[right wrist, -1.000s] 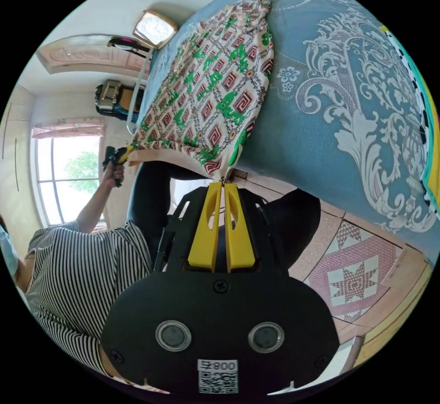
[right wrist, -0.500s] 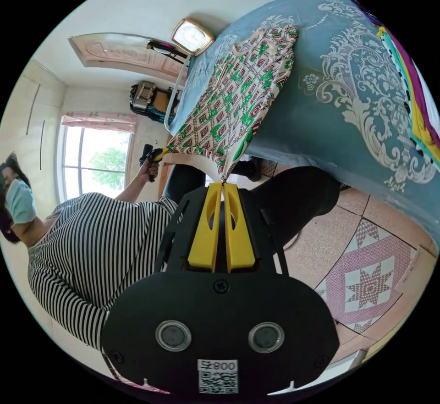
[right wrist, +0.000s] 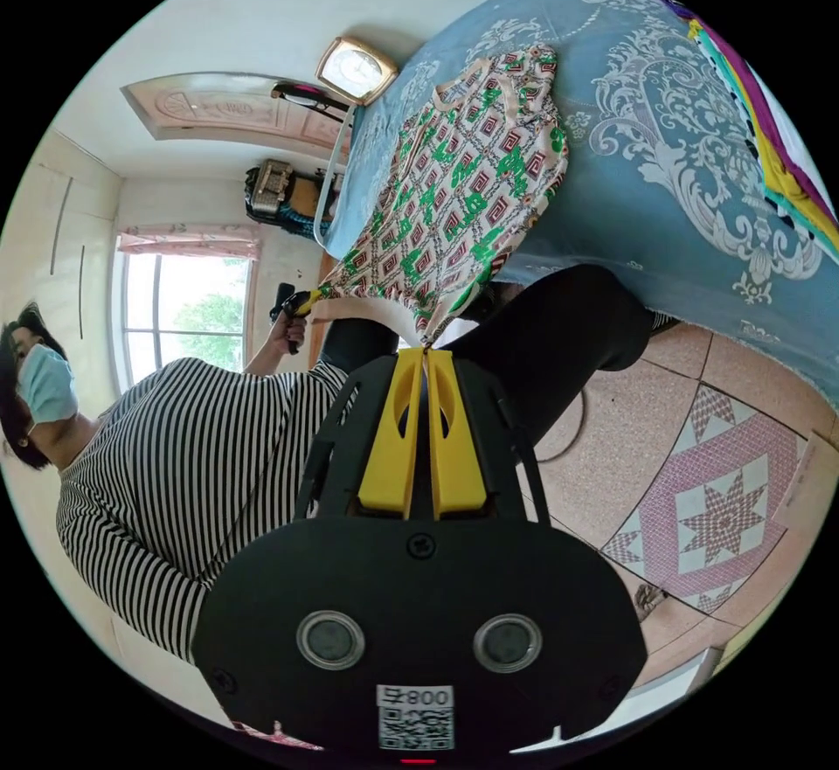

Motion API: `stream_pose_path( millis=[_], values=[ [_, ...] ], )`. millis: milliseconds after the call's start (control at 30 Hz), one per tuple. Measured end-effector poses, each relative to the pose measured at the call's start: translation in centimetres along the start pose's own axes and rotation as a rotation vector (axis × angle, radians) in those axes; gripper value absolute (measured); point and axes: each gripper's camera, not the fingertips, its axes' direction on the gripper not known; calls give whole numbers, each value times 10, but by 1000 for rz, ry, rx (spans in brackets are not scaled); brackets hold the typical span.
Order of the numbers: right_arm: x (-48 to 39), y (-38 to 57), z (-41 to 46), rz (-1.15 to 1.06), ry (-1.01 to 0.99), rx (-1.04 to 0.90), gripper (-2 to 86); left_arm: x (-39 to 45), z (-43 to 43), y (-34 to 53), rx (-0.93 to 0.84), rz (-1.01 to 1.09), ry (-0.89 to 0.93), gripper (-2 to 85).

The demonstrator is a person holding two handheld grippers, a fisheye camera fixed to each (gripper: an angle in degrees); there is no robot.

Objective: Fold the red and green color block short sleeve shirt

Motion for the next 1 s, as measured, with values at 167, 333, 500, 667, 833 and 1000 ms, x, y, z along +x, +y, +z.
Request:
stream_pose_path(
  millis=[167,333,500,667,833,1000],
  values=[
    [9,-24,-17,-22,4,8,4,-4,3,-28,4,11,-3,11],
    [19,-46,-39,-25,-17,61,5,-11,2,-59,29,14,16,12],
    [31,-84,-63,-31,-28,112,4,-15,1,-105,58,24,40,13],
    [38,-150,-94,-53,-7,144,4,-12,5,-176,75,68,44,14],
    [43,-222,-122,-67,23,157,4,-16,10,-248,104,90,43,13],
    [57,-298,-144,-57,46,156,4,-32,19,-324,133,77,55,13]
  ],
)
